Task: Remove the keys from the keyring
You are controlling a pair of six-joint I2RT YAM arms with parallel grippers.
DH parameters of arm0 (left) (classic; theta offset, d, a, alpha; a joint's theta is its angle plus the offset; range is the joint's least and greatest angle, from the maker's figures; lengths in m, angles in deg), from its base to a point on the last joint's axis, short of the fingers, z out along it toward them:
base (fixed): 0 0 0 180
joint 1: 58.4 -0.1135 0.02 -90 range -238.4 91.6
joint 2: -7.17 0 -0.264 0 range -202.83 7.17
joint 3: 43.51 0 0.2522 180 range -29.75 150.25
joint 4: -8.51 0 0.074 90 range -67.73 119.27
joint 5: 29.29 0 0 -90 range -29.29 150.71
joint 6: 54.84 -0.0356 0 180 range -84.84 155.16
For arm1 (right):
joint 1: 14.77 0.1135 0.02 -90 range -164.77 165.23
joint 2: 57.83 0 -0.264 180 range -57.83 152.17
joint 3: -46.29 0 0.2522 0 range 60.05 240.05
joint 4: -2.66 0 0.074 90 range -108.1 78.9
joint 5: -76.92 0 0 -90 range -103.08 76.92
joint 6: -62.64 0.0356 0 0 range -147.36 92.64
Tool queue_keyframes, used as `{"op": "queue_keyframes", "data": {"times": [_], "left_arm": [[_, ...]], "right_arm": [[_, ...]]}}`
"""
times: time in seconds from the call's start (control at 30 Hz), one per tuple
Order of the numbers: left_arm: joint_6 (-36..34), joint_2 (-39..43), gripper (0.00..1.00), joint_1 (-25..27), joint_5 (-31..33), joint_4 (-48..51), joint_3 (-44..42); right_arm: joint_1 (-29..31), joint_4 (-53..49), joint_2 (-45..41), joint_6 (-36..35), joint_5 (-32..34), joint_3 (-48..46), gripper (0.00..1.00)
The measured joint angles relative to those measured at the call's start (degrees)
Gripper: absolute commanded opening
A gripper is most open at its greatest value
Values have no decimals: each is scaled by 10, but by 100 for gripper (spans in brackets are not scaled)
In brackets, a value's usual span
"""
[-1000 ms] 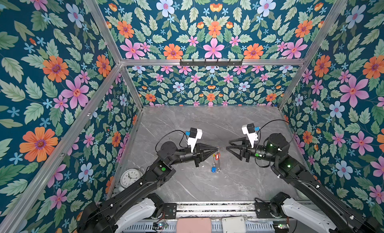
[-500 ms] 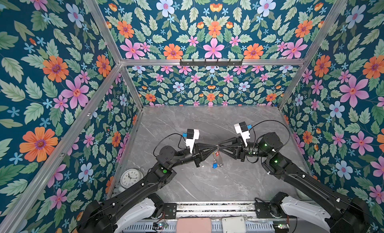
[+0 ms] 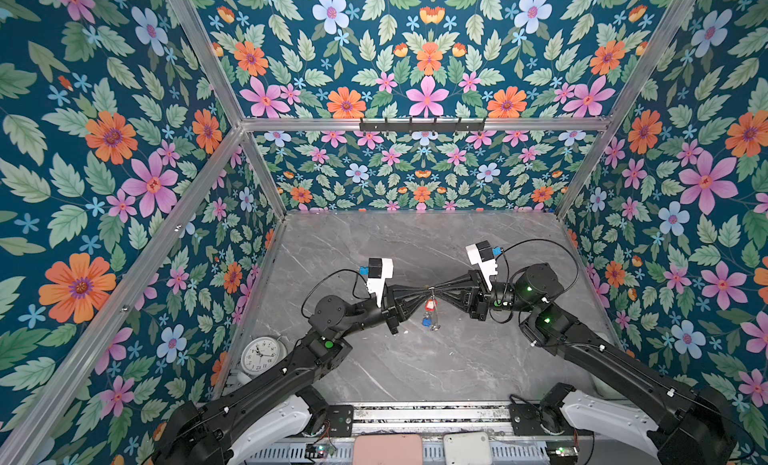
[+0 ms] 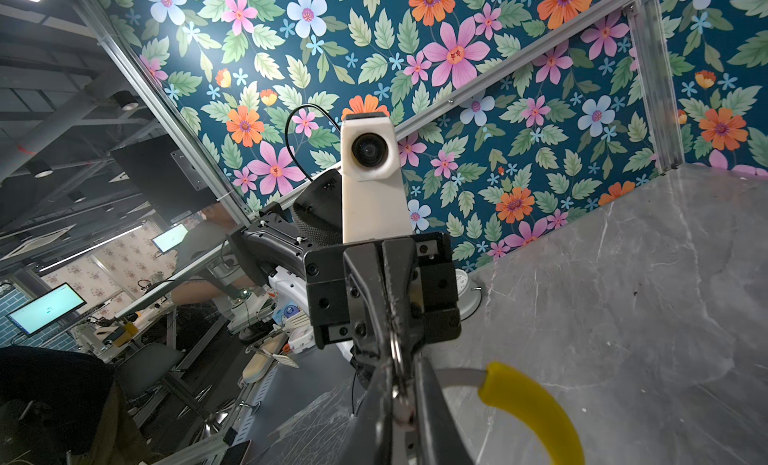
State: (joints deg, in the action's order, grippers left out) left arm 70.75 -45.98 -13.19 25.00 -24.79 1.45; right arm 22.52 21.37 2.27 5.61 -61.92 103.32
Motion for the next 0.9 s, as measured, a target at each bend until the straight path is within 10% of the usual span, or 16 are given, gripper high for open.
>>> {"op": "queue_keyframes", "data": {"times": [0.17,0.43,0.9], "left_arm": [[4,-1,0,0,7,-1,0],[0,24,44,0,6,24,0],[-65,46,37,0,-5,229,60]], "right_arm": [[0,-3,4,-3,1,4,0],[0,-130,-8,-64,10,44,0],[-9,-496,-9,-275,9,191,0]]}}
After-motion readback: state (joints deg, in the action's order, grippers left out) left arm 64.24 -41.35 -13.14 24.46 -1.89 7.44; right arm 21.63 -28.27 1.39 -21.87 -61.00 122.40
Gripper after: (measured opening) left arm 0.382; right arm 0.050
